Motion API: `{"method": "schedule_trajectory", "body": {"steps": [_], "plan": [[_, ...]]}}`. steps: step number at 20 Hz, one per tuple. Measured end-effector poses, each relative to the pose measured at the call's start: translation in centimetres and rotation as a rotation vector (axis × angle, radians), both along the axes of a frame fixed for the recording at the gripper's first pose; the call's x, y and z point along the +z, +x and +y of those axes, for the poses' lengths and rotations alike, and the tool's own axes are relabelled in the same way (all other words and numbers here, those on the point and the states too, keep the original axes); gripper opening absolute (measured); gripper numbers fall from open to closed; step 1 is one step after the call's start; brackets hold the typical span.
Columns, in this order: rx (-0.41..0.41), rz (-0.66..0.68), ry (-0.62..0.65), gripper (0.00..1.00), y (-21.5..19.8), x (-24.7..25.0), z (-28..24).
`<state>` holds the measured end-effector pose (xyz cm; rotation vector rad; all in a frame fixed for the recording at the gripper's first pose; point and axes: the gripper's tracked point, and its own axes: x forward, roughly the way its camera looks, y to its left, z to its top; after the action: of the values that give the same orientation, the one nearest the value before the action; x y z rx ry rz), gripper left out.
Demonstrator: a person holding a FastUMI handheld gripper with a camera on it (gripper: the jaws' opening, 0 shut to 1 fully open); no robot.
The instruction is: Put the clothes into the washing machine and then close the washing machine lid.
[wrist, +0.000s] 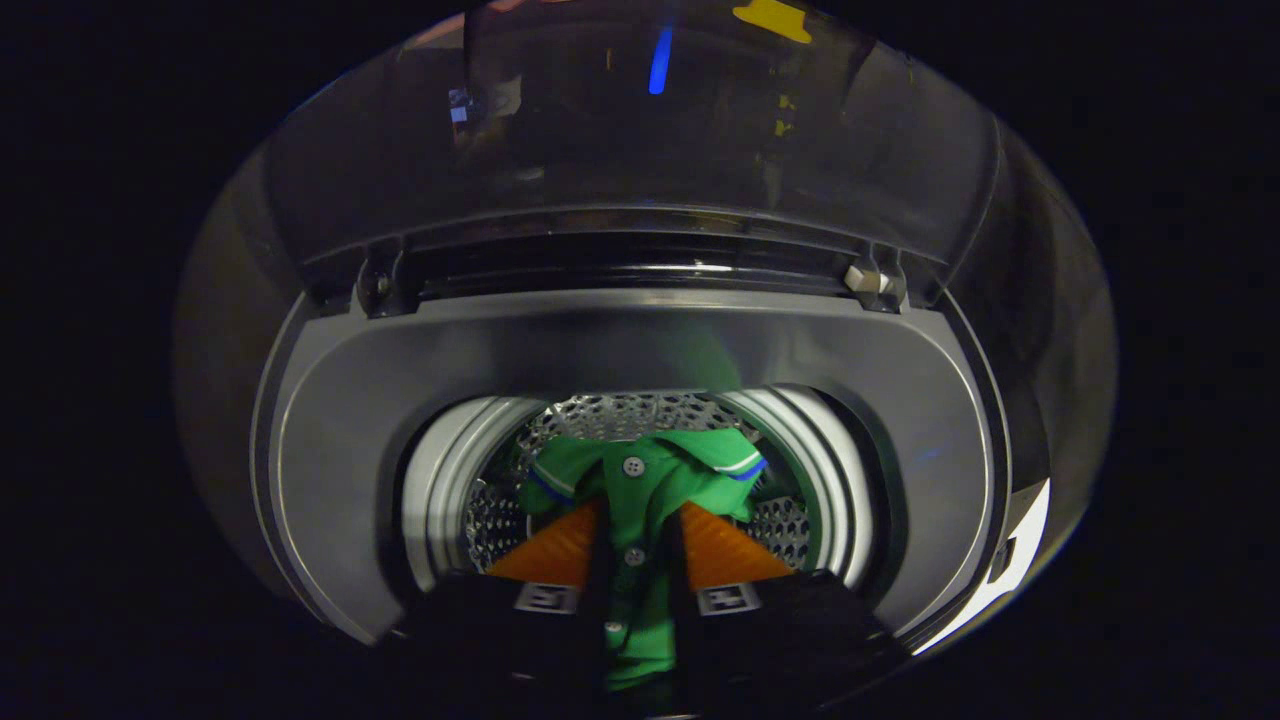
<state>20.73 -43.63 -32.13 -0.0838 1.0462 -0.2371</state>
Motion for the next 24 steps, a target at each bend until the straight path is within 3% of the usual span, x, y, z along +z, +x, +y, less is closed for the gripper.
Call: {"method": "schedule_trajectory", "body": {"steps": [3,11,24], "plan": [[0.037,0.036,0.012,1.0,-0.3,-0.7,0.5],[0.048,-0.048,0.019,1.0,0.0,3.8,0.5],[0.056,-0.398,-0.029,1.0,8.0,26.2,1.1]]}}
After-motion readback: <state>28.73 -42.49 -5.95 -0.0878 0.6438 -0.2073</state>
